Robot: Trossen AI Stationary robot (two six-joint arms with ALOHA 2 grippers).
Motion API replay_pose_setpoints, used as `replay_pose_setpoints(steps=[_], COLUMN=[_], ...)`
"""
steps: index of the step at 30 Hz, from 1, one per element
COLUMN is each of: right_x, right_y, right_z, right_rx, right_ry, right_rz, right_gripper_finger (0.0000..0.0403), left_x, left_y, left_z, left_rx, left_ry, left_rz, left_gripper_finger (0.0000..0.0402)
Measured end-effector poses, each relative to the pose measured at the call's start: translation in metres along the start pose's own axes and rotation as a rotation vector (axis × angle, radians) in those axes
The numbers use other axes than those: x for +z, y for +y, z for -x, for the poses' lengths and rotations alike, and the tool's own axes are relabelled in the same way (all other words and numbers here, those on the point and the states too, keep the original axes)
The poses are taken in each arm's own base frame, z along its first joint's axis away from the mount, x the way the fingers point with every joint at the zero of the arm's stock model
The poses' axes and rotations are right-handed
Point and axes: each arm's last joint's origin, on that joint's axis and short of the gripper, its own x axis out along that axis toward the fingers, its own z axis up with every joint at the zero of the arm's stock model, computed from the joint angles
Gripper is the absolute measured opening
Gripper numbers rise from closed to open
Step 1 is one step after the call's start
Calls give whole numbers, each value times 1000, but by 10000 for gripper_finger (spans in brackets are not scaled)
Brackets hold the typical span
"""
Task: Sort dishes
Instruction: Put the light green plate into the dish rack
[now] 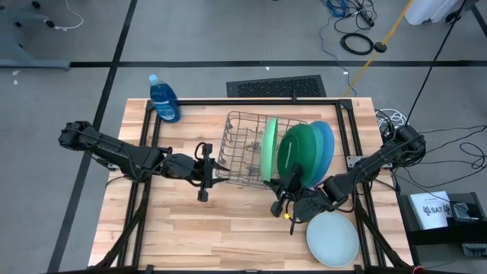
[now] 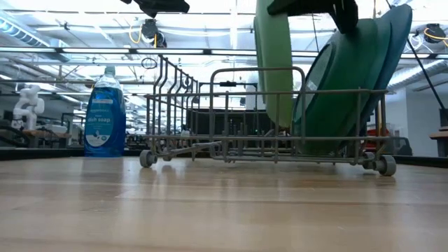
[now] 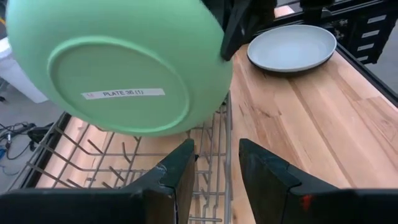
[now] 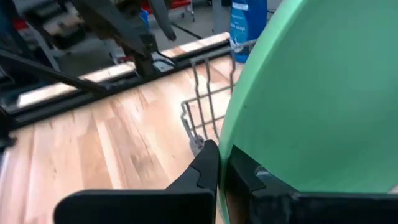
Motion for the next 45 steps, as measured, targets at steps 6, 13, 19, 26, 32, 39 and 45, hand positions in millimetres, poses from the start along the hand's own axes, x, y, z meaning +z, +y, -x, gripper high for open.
replay_pose_setpoints(steps=[6, 13, 19, 26, 32, 39, 45], right_x=[-2, -9, -18, -31, -33, -34, -34], right_y=[-2, -1, 1, 3, 4, 4, 3], right_z=[0, -4, -10, -17, -19, -19, -19], right_rx=[-16, -34, -62, -90, -92, -87, -89], right_ry=[15, 26, 34, 43, 45, 56, 55], right_rz=[30, 48, 58, 51, 45, 17, 36], right_gripper_finger=[0, 1, 1, 2, 11, 30, 17], left_x=[0, 0, 0, 0, 0, 2, 2], left_y=[0, 0, 0, 0, 0, -1, 12], left_z=[0, 0, 0, 0, 0, -7, -46], left_rx=[0, 0, 0, 1, 1, 7, 148], left_ry=[-1, -1, -2, -1, -1, -27, -72], left_rz=[0, 5, 6, 7, 7, 0, 35], left_gripper_finger=[127, 127, 127, 127, 127, 127, 127])
